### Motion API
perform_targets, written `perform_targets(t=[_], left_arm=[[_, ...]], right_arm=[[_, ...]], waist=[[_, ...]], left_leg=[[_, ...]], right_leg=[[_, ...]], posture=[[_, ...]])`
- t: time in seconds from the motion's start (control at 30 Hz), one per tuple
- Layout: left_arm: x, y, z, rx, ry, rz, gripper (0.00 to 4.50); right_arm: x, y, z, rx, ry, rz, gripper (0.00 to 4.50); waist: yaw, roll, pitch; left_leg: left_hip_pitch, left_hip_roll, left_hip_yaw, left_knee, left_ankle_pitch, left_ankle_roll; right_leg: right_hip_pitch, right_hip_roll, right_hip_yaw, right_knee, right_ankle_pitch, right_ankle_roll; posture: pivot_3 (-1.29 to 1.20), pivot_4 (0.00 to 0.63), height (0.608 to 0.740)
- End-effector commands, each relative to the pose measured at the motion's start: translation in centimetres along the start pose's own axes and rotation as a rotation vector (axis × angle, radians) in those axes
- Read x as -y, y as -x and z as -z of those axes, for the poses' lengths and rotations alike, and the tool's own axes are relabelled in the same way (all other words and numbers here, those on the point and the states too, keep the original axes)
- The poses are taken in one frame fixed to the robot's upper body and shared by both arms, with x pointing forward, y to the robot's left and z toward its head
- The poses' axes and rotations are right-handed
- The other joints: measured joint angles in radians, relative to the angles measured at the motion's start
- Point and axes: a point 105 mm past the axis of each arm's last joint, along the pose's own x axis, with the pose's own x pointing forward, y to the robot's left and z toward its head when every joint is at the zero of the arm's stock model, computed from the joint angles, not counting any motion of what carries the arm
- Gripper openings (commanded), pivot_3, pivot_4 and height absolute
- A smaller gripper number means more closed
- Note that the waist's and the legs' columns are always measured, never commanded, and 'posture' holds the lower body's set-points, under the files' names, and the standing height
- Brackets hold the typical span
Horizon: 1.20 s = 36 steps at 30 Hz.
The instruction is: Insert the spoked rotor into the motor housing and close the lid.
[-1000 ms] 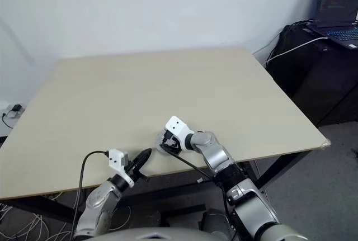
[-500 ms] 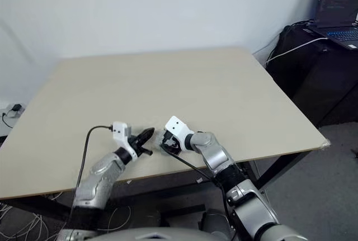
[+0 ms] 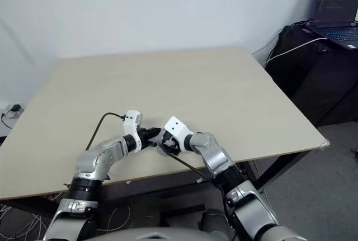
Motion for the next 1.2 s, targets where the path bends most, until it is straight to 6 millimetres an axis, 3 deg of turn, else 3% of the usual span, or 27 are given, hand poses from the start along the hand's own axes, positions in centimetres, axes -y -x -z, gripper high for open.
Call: perform_targets(t=[0.03, 0.6, 0.9, 0.93, 1.0, 1.2], left_arm=[[0.3, -0.1, -0.4, -0.03, -0.035, 0.02, 0.0], [0.8, 0.2, 2.1, -0.19, -0.053, 0.089, 0.0], [0.9, 0.1, 2.4, -0.206, -0.055, 0.088, 0.0], [0.9, 0.1, 2.5, -0.206, -0.054, 0.088, 0.0], [0.9, 0.0, 2.5, -0.205, -0.053, 0.089, 0.0], [0.9, 0.0, 2.5, -0.202, -0.048, 0.092, 0.0]], right_arm=[[0.0, 0.1, 2.4, -0.091, -0.022, 0.008, 3.3], [-0.3, 0.0, 2.2, -0.084, -0.019, -0.001, 3.3], [-0.9, 0.1, 1.5, -0.049, -0.033, -0.043, 3.3], [-0.9, 0.1, 1.3, -0.04, -0.039, -0.046, 4.02], [-0.9, 0.1, 1.0, -0.027, -0.041, -0.049, 4.48], [-0.7, 0.2, 0.1, 0.008, -0.046, -0.038, 4.48]], waist=[[0.0, 0.0, 0.0], [0.003, 0.0, 0.0], [0.009, -0.001, 0.0], [0.008, -0.001, 0.0], [0.008, -0.001, 0.0], [0.008, -0.001, 0.0]], left_leg=[[0.0, 0.0, 0.0, 0.0, 0.0, 0.0], [0.006, -0.001, 0.0, -0.004, 0.0, -0.003], [0.011, -0.002, 0.0, -0.008, -0.001, -0.003], [0.011, -0.002, 0.0, -0.009, -0.001, -0.003], [0.011, -0.002, 0.0, -0.01, -0.001, -0.003], [0.011, -0.002, 0.0, -0.01, 0.0, -0.002]], right_leg=[[0.0, 0.0, 0.0, 0.0, 0.0, 0.0], [0.0, -0.001, 0.0, -0.001, -0.001, 0.0], [0.003, -0.003, 0.001, -0.001, -0.003, 0.0], [0.003, -0.003, 0.001, -0.001, -0.003, 0.0], [0.003, -0.003, 0.001, -0.001, -0.004, -0.001], [0.002, -0.003, 0.0, -0.001, -0.005, -0.001]], posture=[[0.0, 0.0, 0.74], [0.0, 0.0, 0.74], [0.0, 0.0, 0.74], [0.0, 0.0, 0.74], [0.0, 0.0, 0.74], [0.0, 0.0, 0.74]])
